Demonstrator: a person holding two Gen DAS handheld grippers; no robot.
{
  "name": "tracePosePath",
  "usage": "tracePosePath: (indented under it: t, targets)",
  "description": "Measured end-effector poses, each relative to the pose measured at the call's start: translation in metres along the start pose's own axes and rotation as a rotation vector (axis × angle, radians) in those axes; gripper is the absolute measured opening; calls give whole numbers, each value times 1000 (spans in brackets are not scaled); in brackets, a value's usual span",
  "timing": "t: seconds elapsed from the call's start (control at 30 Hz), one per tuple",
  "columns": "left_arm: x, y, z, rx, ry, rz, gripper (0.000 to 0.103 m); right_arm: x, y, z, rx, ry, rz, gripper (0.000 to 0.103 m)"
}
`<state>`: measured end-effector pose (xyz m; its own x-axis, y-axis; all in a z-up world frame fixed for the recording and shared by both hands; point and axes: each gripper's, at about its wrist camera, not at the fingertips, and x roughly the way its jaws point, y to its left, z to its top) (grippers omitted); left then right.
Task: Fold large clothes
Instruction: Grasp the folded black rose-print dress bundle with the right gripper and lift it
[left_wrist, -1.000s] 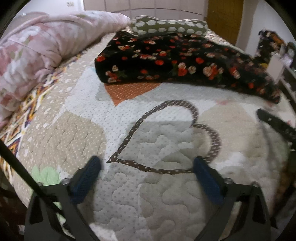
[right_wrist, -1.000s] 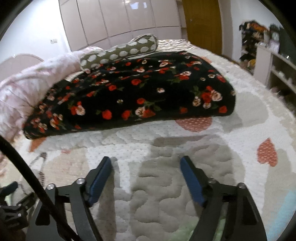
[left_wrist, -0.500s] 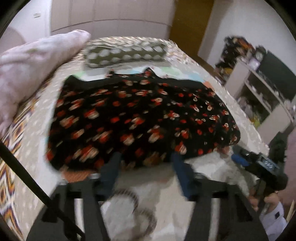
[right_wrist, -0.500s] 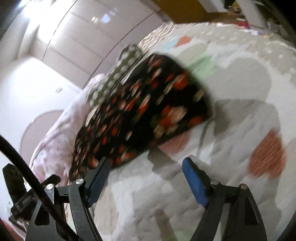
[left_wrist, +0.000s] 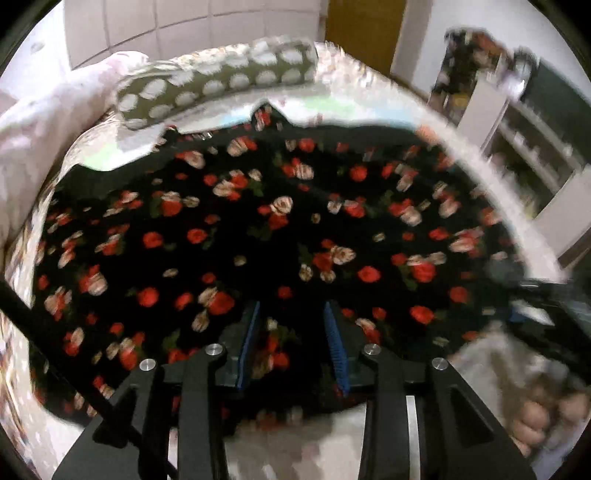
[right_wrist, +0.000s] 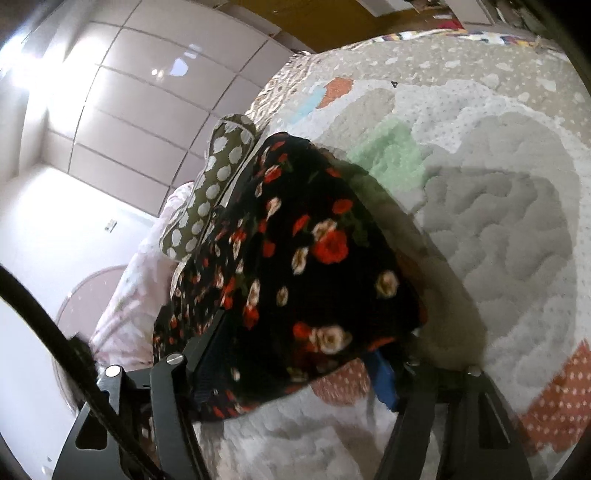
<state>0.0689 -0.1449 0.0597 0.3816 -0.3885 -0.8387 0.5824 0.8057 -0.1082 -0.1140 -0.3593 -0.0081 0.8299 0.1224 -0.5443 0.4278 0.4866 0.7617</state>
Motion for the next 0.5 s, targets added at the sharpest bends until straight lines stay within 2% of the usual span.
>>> tracePosePath:
  t: [0.07,0.1,0.13,0.23,0.3,0.37,0.43,0.5]
  targets:
    - [-38,18,-13,-52,-66,-57,34,6,1,8,30,15,-7,46]
    - [-54,27,-21,-67,-93,-63,34,6,2,11,32,26,-6,31]
    - [-74,40,-33,-82,-126,-60,36,5,3,11,25,35,-12,26]
    - [-117,77,-70,-124,-198,-25,47,-1,34,15,-107,42,-105,21]
    - [-139,112,-102,-169,-233,31,47,-4,78,12,-268,13,-185,19]
    - [-153,136,-128,-214,-235,74,47,0,133,3,-430,-14,-230,19]
    - [-163,167,-154,-284,-230,103,47,8,177,-11,-551,-26,-241,18]
    - [-173,196,-176,-364,-231,114,47,26,231,-38,-711,-18,-242,18]
